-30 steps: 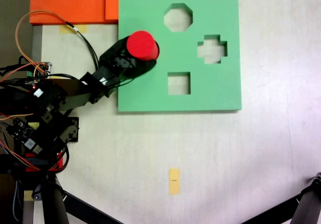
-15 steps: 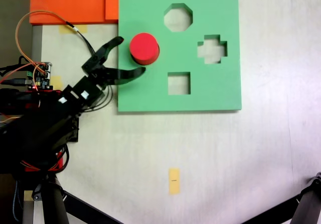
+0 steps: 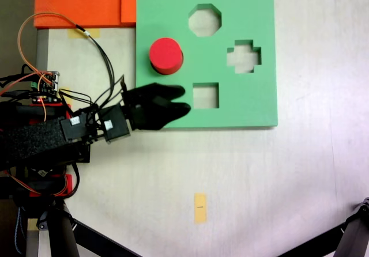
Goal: Put the cylinder block into the corresponding hole
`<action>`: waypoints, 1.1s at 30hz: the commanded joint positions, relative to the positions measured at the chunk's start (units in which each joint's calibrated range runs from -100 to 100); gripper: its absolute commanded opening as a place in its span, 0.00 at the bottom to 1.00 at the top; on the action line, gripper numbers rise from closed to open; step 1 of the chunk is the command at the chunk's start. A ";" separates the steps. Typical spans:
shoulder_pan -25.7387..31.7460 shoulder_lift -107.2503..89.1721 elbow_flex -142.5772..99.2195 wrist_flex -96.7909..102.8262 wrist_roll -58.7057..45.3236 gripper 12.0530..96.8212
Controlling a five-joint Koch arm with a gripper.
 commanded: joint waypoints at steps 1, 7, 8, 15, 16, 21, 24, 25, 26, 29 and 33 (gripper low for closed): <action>-2.83 -0.55 4.18 1.52 -6.45 0.41; -5.37 -0.55 -11.78 1.81 -15.09 0.41; -6.11 -0.55 -15.07 1.91 -15.78 0.41; -8.25 -0.55 -36.30 1.62 -19.54 0.41; -8.25 -0.55 -38.79 1.62 -19.58 0.41; -8.69 -0.55 -39.39 1.42 -19.49 0.41; -9.08 -0.55 -39.39 -4.74 -19.39 0.43; -9.28 -0.55 -39.39 -6.95 -19.34 0.43; -9.52 -0.55 -39.39 -8.97 -19.29 0.43; -9.82 -0.55 -39.39 -11.77 -17.53 0.42; -10.06 -0.55 -39.39 -11.77 -16.65 0.41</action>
